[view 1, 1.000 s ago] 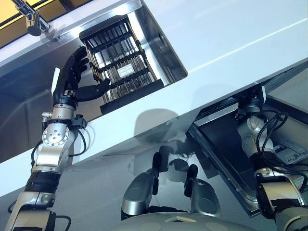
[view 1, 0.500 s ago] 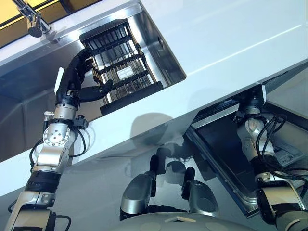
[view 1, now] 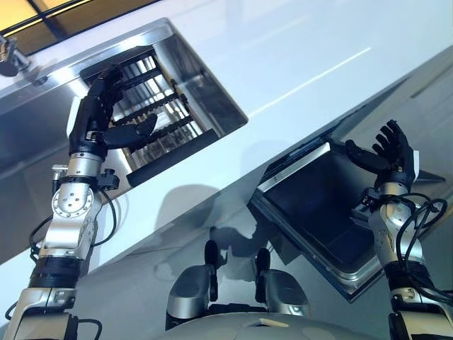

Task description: Pick up plates and place into dishwasher.

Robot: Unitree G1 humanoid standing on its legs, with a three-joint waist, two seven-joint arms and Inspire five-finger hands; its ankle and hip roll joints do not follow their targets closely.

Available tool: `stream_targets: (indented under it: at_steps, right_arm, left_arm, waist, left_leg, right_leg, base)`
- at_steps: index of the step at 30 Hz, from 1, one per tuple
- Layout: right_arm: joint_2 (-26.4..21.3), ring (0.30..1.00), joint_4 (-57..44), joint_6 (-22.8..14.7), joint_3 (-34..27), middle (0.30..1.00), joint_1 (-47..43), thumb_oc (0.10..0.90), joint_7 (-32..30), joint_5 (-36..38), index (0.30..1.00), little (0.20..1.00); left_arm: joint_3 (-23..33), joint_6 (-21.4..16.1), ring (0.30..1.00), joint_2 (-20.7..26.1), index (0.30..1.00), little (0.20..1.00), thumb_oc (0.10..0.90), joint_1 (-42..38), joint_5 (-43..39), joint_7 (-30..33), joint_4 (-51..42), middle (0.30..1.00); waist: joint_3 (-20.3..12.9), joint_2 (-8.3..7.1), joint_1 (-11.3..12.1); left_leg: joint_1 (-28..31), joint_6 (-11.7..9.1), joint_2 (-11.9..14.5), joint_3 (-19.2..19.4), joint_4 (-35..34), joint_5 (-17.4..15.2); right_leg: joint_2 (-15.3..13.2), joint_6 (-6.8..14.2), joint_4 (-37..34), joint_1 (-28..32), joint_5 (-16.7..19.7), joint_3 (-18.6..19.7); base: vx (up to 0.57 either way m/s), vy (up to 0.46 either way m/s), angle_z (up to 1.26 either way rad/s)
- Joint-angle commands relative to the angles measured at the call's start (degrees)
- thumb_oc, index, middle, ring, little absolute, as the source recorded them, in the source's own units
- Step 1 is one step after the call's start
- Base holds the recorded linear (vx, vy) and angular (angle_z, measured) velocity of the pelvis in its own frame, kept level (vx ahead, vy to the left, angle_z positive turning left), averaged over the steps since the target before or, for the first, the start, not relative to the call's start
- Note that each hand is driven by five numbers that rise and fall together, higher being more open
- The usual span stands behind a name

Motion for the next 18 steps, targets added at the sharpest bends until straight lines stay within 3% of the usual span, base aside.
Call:
stream_targets:
  at_steps: [1,10,13,18]
  right_arm:
    - [-3.5,0.9,-5.33,-4.88,-3.15,0.9,0.22,0.8,-2.43,-0.09,0.9,0.9]
    - [-4.03,0.9,-1.45,-4.22,-9.07,0.9,2.95,0.8,-9.38,5.33,0.9,0.9]
    - [-4.54,0.9,0.87,-3.26,-11.76,0.9,4.48,0.8,-9.8,9.61,0.9,0.9]
    - [-5.04,0.9,8.11,-4.88,-14.78,0.9,4.14,0.8,-13.0,18.91,0.9,0.9]
  left_arm:
    - [2.53,-3.97,0.9,1.66,0.9,0.9,0.8,-0.51,0.35,0.28,-1.22,0.9]
    - [2.35,-3.75,0.9,3.47,0.9,0.9,0.8,-1.6,-1.13,-0.72,1.45,0.9]
    - [2.73,-3.18,0.9,4.36,0.9,0.9,0.8,-2.14,-2.58,-1.44,2.01,0.9]
    - [2.5,-3.32,0.9,5.28,0.9,0.9,0.8,-4.13,-7.5,-2.87,3.03,0.9]
  waist:
    - [-8.05,0.95,-2.8]
    - [-8.98,0.63,-4.47]
    - [-8.95,0.67,-5.31]
    - [-7.28,1.13,-6.14]
  left_leg:
    - [0.27,2.92,-3.47,0.65,2.71,-8.08]
    - [1.79,2.52,-2.81,2.36,-0.59,-7.24]
    - [1.87,2.49,-2.66,3.28,-1.34,-7.09]
    - [-0.79,2.78,-2.84,4.86,0.88,-7.94]
  right_leg:
    - [2.3,2.24,3.22,-3.41,-0.21,-1.14]
    - [3.29,2.95,1.83,-3.06,0.48,-0.42]
    - [3.48,3.14,1.53,-3.61,0.66,0.08]
    - [3.3,3.02,2.11,-5.84,0.55,1.08]
  base:
    - [-0.09,-0.026,-0.28]
    - [-0.05,-0.018,-0.19]
    - [-0.04,-0.012,-0.16]
    - [-0.09,-0.012,-0.13]
